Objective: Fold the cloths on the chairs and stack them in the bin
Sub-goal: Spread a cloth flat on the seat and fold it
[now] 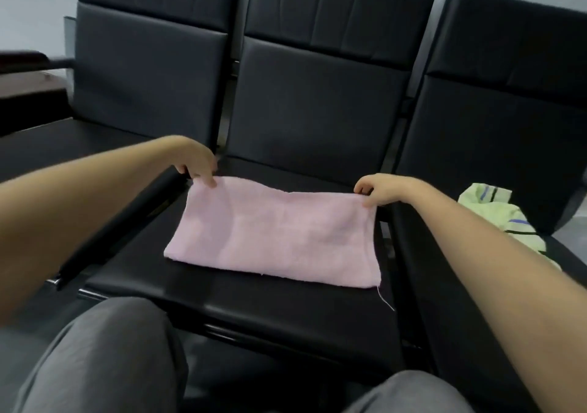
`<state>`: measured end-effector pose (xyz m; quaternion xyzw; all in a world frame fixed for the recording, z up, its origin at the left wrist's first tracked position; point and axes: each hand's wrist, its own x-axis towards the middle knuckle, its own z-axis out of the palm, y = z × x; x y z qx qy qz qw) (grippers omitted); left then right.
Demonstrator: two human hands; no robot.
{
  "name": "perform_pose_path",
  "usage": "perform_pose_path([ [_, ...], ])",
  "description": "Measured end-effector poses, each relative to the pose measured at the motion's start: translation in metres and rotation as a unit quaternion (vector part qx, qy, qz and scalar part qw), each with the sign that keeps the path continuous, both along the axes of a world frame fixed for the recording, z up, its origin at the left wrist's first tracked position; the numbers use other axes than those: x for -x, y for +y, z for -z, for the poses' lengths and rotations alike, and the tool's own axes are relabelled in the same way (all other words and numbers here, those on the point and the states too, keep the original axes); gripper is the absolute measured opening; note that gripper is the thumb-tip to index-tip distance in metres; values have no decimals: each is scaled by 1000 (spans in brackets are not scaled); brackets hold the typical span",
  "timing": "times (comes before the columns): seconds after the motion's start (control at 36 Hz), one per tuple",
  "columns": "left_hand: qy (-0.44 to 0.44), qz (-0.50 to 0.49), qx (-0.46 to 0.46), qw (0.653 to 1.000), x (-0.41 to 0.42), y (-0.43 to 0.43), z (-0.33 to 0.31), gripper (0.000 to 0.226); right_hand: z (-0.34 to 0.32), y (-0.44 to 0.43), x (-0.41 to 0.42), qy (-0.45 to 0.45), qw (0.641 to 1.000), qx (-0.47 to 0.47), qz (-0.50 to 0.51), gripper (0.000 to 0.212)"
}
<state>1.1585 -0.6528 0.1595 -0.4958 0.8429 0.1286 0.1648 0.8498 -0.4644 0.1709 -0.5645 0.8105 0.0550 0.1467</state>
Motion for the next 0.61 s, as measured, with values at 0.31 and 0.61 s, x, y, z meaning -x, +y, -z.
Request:
perform_pose_path([
  [0.31, 45, 296, 23, 954, 74, 73, 96, 51, 48, -12, -16, 15, 998, 56, 7, 36],
  [0.61, 118, -138, 46, 982, 125, 92, 134, 56, 85, -4, -35, -23, 983, 180, 15, 33],
])
